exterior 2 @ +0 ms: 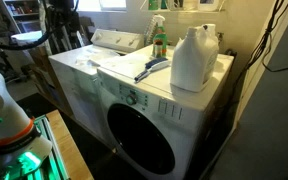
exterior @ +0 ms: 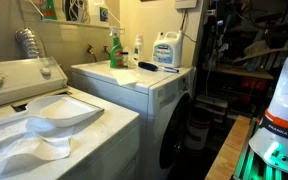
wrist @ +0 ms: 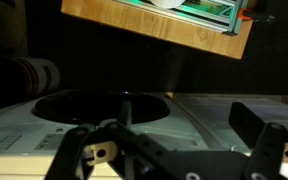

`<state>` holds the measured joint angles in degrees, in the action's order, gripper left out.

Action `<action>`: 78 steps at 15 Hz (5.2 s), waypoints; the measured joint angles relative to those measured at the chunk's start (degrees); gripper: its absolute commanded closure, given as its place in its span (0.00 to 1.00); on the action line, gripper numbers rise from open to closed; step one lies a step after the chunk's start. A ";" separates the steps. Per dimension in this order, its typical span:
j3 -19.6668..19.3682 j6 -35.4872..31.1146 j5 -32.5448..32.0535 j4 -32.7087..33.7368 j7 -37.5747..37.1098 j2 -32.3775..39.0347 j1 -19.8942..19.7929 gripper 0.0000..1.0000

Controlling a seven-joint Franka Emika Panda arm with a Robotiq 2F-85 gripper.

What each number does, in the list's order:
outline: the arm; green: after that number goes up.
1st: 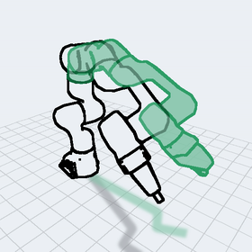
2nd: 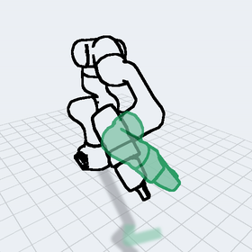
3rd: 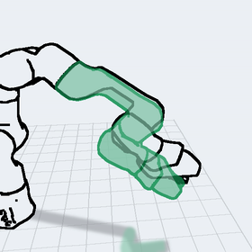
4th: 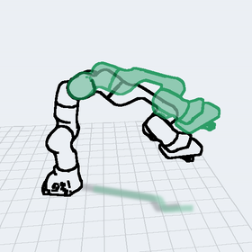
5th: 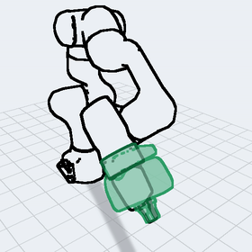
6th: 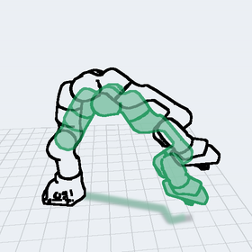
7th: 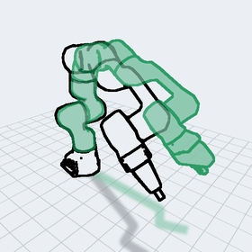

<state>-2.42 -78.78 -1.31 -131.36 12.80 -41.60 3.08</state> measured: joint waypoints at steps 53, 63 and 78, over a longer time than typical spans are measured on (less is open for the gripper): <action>-10.76 -37.38 -4.35 28.25 -13.25 32.19 -14.25 0.00; -11.42 -45.32 -0.94 31.48 -16.20 39.00 -15.32 0.00; -11.40 -52.19 -1.06 32.54 -19.43 42.23 -15.66 0.46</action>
<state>-13.82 -130.97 -2.37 -98.82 -6.63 0.63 -12.58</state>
